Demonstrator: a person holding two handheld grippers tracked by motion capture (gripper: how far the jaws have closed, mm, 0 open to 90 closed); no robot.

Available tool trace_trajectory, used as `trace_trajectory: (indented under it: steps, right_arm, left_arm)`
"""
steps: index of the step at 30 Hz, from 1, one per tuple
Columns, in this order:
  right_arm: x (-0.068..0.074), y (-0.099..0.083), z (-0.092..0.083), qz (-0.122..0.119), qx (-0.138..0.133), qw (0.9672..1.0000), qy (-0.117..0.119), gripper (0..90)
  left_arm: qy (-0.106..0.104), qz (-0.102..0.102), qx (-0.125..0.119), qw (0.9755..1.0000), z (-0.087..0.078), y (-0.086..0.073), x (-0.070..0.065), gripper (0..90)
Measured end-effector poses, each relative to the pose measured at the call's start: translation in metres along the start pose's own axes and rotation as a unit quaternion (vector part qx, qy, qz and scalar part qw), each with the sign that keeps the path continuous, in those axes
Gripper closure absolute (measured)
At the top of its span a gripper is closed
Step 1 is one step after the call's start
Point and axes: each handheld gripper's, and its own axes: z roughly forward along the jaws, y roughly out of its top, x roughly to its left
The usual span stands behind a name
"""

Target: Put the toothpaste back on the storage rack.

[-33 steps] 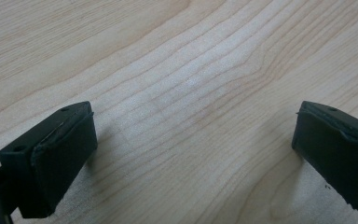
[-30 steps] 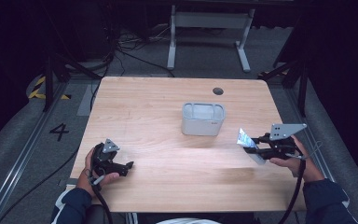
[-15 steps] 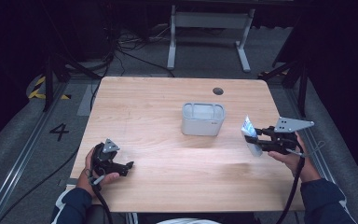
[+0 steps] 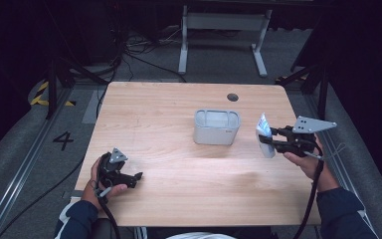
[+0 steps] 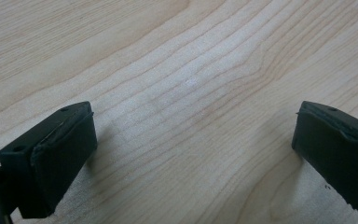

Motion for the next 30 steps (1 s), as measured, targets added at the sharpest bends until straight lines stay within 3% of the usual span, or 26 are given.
trace_trajectory:
  steps: [17, 30]
  right_arm:
    - [0.004, 0.021, 0.006, -0.012, -0.01, 0.9999, -0.001, 63.1]
    - [0.009, 0.051, 0.008, -0.028, -0.027, 0.9992, 0.0, 63.0]
  left_arm:
    - [0.0, 0.0, 0.0, 1.0, 0.0, 0.0, 0.0, 0.2]
    - [0.0, 0.0, 0.0, 1.0, 0.0, 0.0, 0.0, 0.2]
